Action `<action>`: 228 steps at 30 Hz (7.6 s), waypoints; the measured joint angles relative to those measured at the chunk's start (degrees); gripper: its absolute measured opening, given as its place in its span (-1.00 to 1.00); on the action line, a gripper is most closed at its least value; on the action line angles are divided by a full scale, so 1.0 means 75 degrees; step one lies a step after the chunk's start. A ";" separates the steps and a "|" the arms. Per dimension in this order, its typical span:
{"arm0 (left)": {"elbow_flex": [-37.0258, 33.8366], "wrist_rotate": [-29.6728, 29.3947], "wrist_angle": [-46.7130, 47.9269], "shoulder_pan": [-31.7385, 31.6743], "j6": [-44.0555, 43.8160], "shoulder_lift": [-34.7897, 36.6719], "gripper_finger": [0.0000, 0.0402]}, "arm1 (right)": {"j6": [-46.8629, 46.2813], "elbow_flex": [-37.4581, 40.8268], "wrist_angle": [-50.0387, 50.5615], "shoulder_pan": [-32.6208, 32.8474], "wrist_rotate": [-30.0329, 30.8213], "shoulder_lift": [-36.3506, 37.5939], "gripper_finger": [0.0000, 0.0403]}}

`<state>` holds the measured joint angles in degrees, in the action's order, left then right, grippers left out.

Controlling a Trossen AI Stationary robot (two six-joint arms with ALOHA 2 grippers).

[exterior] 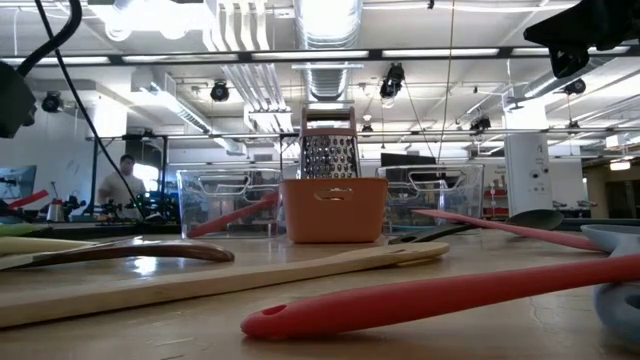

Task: Pick & Place Kitchen Items
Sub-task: Put the green spatula into the right transparent bin

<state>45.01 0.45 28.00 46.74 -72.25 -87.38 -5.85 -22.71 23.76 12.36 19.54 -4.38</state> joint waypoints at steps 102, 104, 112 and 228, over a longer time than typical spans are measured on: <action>0.1988 -0.0590 -0.9196 -0.7390 0.9042 -0.0588 -0.83 | 0.0475 -0.2485 -0.5797 0.0000 0.4000 -0.8800 -0.10; 0.1982 -0.0514 -0.9193 -0.7392 0.9011 -0.0588 -0.83 | 0.0478 -0.2662 -0.5844 -0.0013 0.4304 -0.9001 -0.13; 0.1982 -0.0343 -0.9257 -0.7391 0.8965 -0.0588 -0.83 | -0.0098 -0.2896 -0.5804 -0.0570 0.3677 -0.9299 -0.22; -0.1156 -0.1868 -0.6757 -0.7431 1.0206 0.4130 0.21 | -0.2171 -0.6048 0.3106 -0.6601 -0.2272 -1.3476 -0.91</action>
<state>36.34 -13.56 -22.68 -8.99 4.29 -56.40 -22.13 -68.06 47.06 -37.15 2.51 -105.45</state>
